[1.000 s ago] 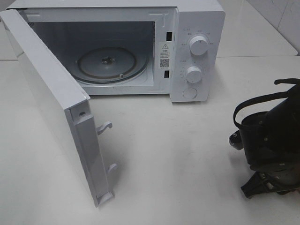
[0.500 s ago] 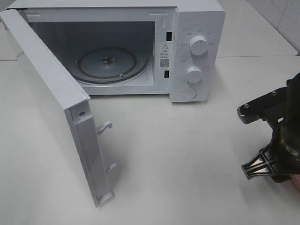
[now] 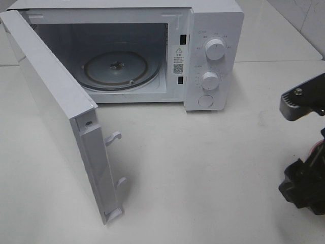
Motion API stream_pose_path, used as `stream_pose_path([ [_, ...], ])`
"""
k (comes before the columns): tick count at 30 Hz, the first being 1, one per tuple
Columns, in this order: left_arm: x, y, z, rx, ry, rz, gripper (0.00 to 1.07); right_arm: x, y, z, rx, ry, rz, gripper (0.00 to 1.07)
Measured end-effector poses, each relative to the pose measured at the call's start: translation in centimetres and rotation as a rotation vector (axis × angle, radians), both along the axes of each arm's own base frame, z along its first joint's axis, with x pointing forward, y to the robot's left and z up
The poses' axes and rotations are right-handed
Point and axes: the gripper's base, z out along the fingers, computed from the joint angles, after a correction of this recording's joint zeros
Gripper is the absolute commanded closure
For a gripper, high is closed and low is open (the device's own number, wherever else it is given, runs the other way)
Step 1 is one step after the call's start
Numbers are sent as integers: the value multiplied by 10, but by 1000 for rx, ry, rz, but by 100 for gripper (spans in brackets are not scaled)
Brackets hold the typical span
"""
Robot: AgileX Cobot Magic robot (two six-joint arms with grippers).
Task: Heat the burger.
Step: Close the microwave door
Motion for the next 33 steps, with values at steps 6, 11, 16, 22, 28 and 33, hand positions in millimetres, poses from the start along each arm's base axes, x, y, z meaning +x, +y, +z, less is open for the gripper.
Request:
stream_pose_path([
  [6,0,0,0,0,0,0,9,-18,-15,17,12,-38,11,26],
  [11,0,0,0,0,0,0,9,-29,-23,25,22,-65,14,27],
  [16,0,0,0,0,0,0,9,-43,-35,35,49,-105,-1,28],
  [22,0,0,0,0,0,0,9,-59,-51,46,116,-203,-42,30],
  [28,0,0,0,0,0,0,9,-73,-68,54,165,-300,-145,31],
  [33,0,0,0,0,0,0,9,-96,-79,46,200,-383,-169,31],
])
